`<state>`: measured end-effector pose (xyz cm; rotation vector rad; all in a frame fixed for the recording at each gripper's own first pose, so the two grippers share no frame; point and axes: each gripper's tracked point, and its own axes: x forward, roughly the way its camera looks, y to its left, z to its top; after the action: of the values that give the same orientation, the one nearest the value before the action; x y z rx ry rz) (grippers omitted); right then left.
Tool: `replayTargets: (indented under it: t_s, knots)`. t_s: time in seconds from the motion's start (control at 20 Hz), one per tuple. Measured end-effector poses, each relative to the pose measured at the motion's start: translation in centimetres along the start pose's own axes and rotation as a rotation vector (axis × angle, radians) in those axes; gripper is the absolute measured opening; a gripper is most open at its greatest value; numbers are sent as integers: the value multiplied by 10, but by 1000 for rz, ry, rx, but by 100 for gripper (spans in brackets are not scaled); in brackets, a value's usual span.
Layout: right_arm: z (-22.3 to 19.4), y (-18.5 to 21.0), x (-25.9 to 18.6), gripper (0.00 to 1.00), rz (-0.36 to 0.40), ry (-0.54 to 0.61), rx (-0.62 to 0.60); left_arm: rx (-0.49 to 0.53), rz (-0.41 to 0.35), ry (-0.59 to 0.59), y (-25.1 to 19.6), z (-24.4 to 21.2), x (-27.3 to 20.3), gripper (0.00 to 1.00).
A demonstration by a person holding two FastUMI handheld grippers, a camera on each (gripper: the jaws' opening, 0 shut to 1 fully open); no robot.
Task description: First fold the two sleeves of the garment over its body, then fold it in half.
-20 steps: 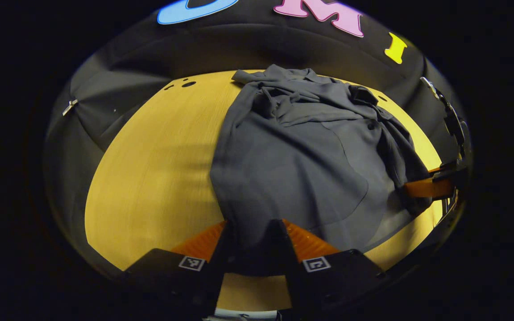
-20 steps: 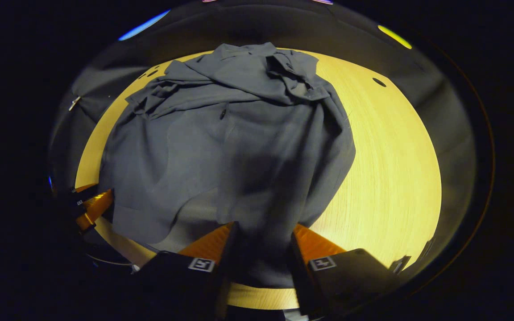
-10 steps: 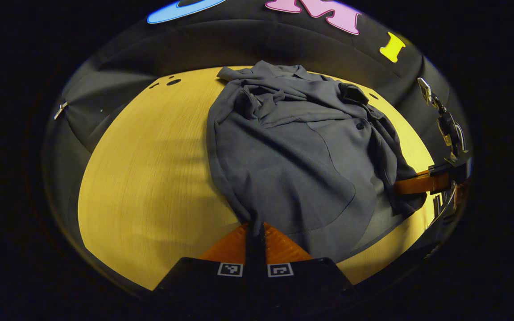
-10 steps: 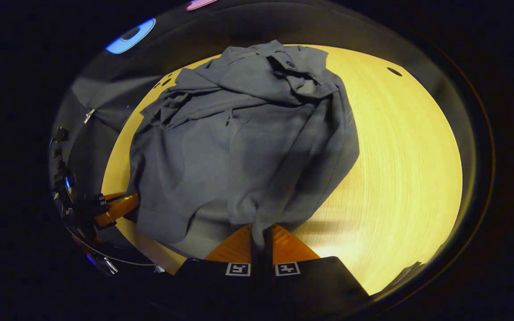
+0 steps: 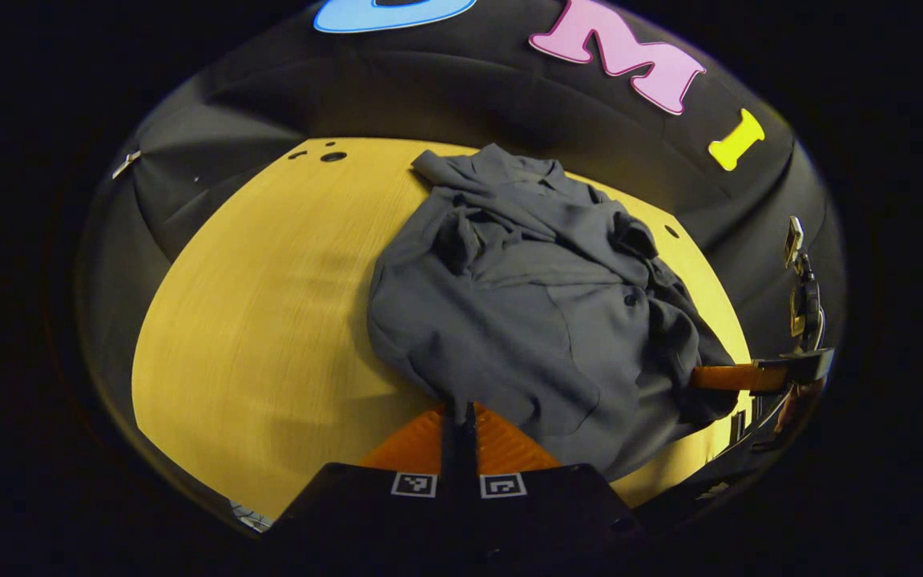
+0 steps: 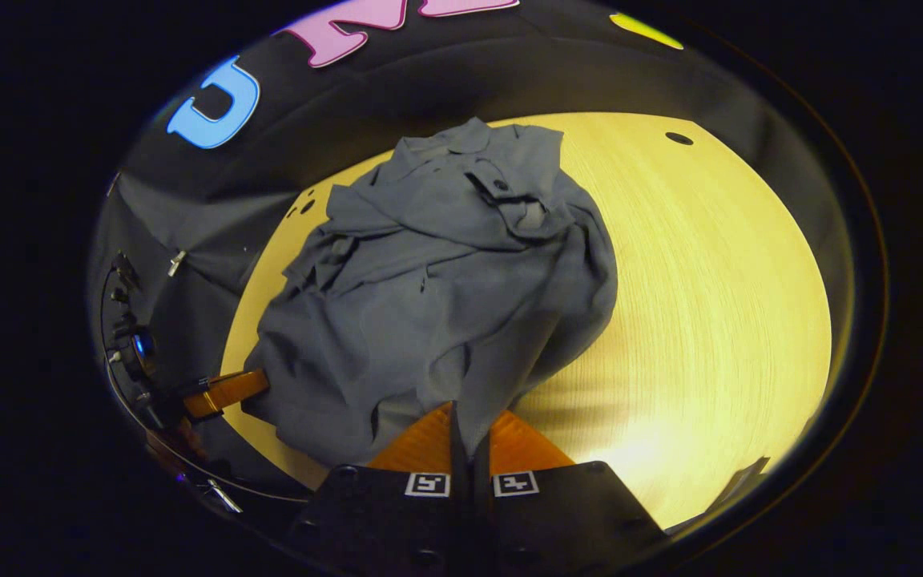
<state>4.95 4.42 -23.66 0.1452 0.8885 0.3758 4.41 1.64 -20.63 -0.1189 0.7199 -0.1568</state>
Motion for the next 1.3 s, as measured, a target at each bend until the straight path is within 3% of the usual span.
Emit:
replayTargets:
  t_s: [0.3, 0.65, 1.3]
  knots:
    - [55, 15, -2, 5, 25, -86, -23, 39, -10, -111, -3, 71, -8, 6]
    - [127, 21, 4, 5, 49, -194, -45, -2, -48, -211, -9, 147, -5, 2]
    - [250, 11, 49, 5, 49, -336, -54, 107, -28, -342, -12, 279, 55, 5]
